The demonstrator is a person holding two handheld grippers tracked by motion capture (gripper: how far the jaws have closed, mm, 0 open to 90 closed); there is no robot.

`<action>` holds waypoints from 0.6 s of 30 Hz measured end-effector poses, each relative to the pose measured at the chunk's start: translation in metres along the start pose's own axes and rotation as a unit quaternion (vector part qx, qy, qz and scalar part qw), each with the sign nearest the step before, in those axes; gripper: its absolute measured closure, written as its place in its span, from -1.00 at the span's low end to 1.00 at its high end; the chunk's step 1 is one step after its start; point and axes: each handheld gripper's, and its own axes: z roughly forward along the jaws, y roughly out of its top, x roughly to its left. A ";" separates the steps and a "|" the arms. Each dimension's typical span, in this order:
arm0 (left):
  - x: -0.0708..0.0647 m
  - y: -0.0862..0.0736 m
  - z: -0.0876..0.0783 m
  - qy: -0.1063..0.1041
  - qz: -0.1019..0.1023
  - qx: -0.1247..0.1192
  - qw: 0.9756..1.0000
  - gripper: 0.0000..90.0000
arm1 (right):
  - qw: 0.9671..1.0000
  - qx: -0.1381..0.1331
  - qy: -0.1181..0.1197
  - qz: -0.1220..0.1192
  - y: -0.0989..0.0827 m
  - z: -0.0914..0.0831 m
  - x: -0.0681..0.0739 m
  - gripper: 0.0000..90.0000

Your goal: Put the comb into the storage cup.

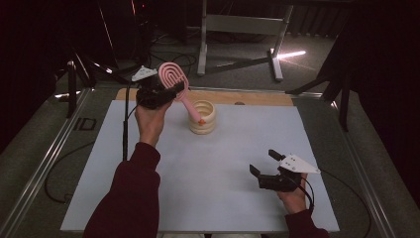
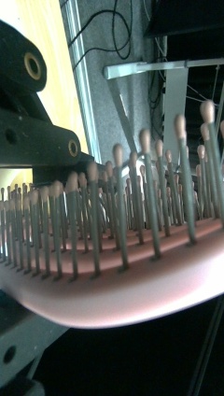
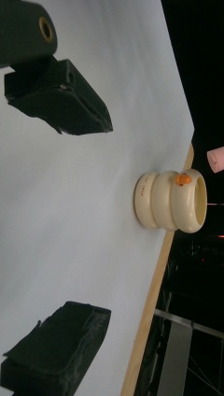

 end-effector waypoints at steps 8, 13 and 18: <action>0.001 0.004 0.005 0.006 -0.001 -0.005 1.000 0.42 | 1.000 -0.004 0.003 0.000 0.001 0.000 0.001 -0.78; 0.002 0.003 0.008 0.007 -0.001 -0.007 1.000 0.41 | 1.000 -0.004 0.003 0.000 0.001 0.000 0.000 -0.78; 0.004 0.001 0.014 0.011 -0.006 -0.009 1.000 0.42 | 1.000 -0.005 0.004 0.000 0.001 0.000 0.001 -0.78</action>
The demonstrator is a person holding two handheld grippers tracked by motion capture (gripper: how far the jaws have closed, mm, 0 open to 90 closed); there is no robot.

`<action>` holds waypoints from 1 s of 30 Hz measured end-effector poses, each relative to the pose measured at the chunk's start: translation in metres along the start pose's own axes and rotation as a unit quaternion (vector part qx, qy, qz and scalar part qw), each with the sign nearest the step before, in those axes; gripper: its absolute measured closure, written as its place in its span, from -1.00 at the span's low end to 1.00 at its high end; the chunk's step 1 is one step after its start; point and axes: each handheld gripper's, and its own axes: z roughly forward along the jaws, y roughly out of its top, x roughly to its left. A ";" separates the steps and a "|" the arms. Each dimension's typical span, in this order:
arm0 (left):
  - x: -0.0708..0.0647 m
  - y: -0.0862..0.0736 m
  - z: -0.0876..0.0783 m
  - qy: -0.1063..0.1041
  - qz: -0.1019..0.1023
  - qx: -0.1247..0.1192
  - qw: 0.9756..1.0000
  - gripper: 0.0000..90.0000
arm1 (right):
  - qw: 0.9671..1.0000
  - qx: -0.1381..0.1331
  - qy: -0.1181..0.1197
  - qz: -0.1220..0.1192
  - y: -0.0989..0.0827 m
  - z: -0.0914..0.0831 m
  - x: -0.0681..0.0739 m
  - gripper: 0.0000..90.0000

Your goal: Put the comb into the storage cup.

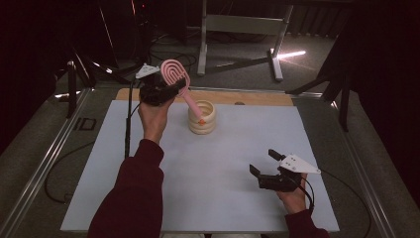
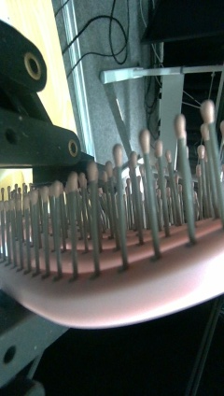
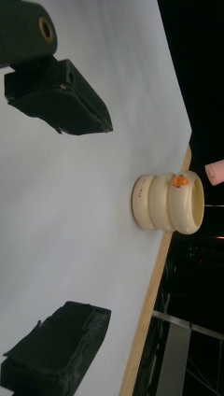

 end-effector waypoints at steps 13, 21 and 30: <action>0.004 0.000 0.005 0.012 -0.009 -0.008 1.000 0.41 | 1.000 -0.002 0.001 0.002 0.000 0.000 0.000 -0.78; 0.004 -0.002 0.010 0.020 -0.004 -0.005 1.000 0.41 | 1.000 -0.001 0.002 0.003 0.000 0.000 0.000 -0.78; 0.006 -0.003 0.015 0.029 -0.008 -0.009 0.999 0.41 | 1.000 -0.001 0.001 0.003 -0.001 0.000 -0.001 -0.78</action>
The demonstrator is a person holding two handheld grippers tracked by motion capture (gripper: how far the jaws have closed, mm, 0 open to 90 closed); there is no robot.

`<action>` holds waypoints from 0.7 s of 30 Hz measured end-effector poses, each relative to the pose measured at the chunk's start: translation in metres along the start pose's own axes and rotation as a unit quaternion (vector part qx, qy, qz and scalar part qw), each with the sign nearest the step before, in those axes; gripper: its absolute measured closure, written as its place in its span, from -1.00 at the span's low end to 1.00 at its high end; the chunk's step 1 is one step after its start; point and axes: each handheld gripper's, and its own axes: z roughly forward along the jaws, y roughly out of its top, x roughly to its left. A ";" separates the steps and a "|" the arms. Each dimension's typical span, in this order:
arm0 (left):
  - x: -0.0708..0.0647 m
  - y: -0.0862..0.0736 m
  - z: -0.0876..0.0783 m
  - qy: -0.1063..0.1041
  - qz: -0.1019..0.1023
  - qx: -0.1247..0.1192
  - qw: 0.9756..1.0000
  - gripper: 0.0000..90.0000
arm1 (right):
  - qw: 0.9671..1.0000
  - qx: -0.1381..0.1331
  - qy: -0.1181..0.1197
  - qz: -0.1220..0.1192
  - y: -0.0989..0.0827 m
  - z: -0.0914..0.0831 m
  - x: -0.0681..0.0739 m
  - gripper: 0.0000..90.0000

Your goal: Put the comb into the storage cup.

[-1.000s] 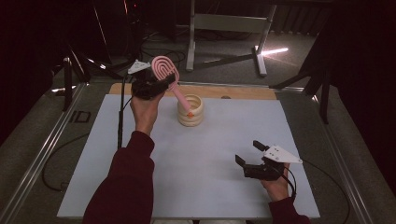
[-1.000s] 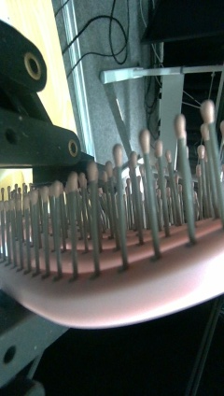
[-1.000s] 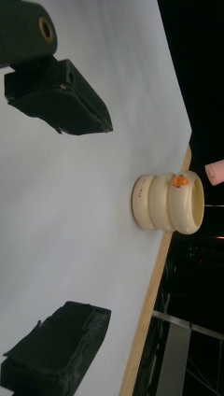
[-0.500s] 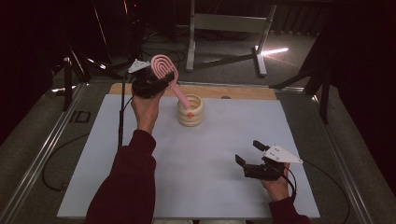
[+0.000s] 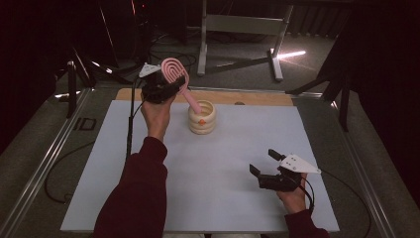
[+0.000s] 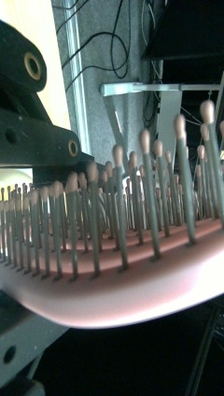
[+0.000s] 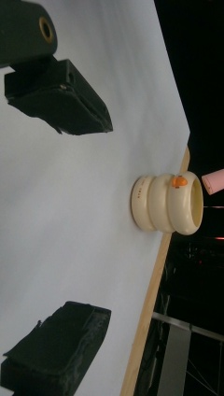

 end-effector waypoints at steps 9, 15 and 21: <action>-0.002 -0.005 0.008 0.009 0.003 0.000 1.000 0.41 | 1.000 -0.002 0.003 0.002 0.000 -0.001 -0.001 -0.78; -0.005 -0.007 0.012 0.011 0.003 -0.002 1.000 0.41 | 1.000 -0.003 0.001 0.003 0.000 -0.002 -0.001 -0.78; -0.005 -0.010 0.015 0.018 0.005 -0.002 1.000 0.41 | 1.000 -0.005 0.001 0.003 0.000 -0.002 -0.002 -0.78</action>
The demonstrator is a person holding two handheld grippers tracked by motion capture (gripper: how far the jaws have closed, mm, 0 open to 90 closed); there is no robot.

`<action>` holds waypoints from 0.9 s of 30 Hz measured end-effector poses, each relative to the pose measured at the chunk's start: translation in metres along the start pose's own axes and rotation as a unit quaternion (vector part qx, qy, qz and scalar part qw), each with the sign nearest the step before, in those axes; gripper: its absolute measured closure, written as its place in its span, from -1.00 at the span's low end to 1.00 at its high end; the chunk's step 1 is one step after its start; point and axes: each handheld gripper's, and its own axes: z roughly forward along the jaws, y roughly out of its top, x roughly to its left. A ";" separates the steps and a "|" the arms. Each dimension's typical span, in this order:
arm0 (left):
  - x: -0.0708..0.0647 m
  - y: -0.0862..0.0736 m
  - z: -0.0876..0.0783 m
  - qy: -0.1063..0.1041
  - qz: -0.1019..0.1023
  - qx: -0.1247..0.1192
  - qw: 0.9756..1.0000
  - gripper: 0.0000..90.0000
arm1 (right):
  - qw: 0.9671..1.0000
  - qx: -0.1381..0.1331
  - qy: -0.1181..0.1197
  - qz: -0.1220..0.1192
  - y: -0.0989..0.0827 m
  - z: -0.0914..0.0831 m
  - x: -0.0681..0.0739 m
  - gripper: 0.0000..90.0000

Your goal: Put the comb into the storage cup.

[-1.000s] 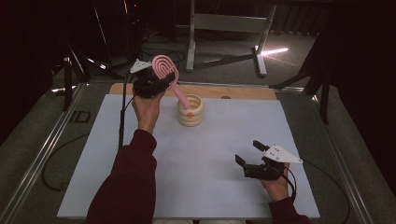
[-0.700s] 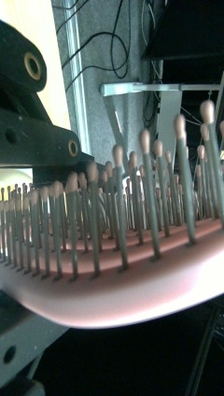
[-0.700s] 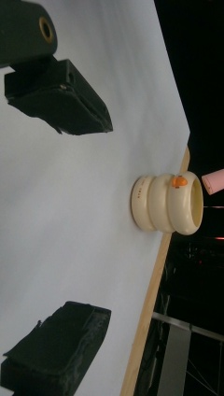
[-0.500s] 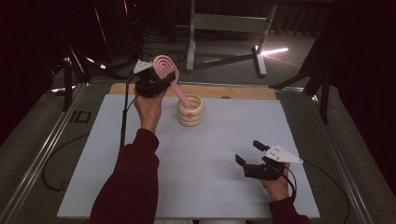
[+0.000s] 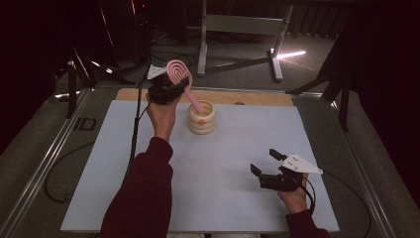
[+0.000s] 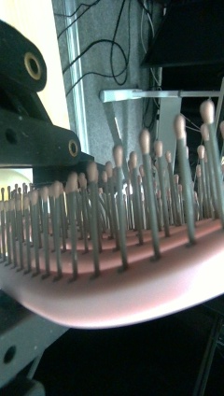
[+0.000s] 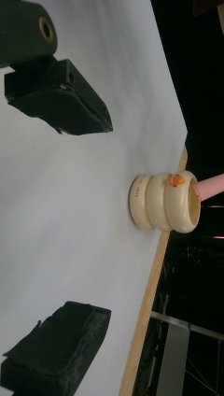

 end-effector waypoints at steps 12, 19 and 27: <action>-0.002 -0.004 0.006 0.006 0.001 0.002 1.000 0.41 | 1.000 -0.001 0.003 0.001 0.000 0.000 0.001 -0.78; -0.004 -0.007 0.010 0.007 0.003 0.006 1.000 0.41 | 1.000 -0.002 0.002 0.001 0.000 -0.001 0.000 -0.78; -0.005 -0.010 0.015 0.009 0.004 0.009 1.000 0.41 | 1.000 -0.002 0.001 0.002 0.001 -0.001 0.000 -0.78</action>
